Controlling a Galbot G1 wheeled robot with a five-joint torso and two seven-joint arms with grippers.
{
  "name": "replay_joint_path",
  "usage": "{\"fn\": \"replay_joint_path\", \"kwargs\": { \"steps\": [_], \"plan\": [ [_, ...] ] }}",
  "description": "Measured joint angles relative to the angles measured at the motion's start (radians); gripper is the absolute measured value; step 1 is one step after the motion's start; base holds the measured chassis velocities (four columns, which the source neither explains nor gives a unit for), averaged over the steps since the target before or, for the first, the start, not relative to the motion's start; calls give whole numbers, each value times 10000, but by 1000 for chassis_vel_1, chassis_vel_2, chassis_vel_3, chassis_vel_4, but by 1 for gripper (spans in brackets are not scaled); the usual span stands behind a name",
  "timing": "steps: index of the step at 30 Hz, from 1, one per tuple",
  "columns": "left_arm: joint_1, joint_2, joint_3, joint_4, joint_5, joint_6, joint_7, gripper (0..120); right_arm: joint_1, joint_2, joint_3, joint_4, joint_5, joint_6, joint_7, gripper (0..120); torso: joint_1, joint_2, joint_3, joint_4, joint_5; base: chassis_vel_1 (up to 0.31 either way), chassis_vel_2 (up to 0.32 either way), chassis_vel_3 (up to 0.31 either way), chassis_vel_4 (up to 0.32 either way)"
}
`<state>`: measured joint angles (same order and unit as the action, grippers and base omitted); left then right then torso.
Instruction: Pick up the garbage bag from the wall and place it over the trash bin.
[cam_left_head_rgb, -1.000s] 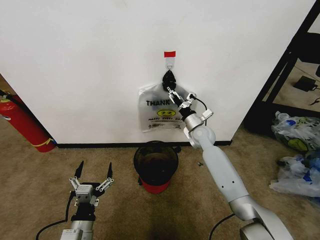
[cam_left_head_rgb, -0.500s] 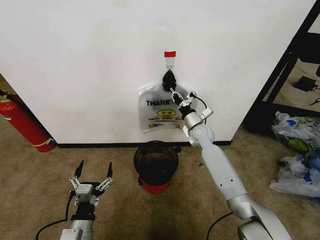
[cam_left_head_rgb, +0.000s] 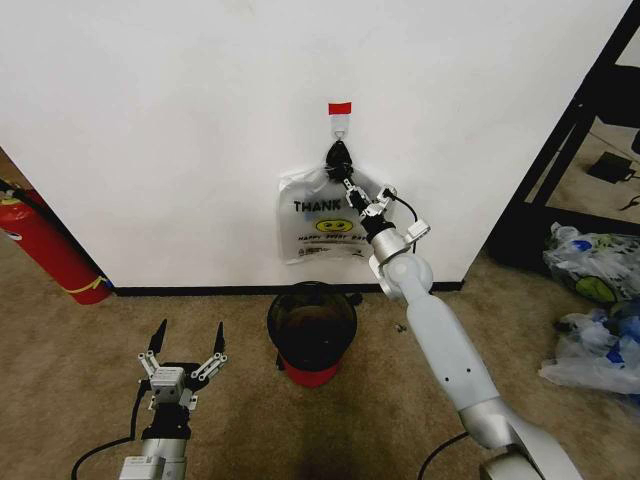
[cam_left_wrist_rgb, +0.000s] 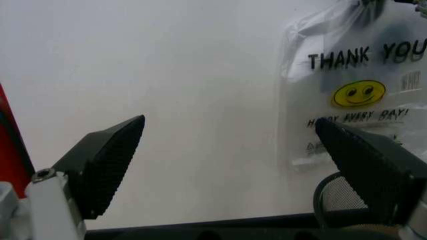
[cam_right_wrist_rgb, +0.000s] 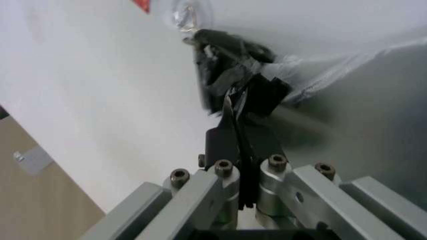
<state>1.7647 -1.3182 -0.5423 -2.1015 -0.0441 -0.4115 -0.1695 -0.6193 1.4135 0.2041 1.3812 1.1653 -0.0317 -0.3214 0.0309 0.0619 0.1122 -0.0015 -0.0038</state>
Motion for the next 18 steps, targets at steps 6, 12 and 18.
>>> {"fn": "replay_joint_path", "kwargs": {
  "steps": [6,12,18],
  "plan": [
    [-17,78,48,-97,-319,132,-15,100,-632,-231,-55,845,-84,0,88,0,0,0,0,1,1,0,0,0,0],
    [-58,209,150,-233,-878,398,-33,100,-1575,-566,15,1838,-436,13,138,0,0,0,0,1,0,0,0,0,0],
    [-125,294,278,-250,-1018,565,-22,100,-2343,-871,184,2566,-928,63,131,0,0,0,0,-2,1,0,0,0,0]
  ]
}}
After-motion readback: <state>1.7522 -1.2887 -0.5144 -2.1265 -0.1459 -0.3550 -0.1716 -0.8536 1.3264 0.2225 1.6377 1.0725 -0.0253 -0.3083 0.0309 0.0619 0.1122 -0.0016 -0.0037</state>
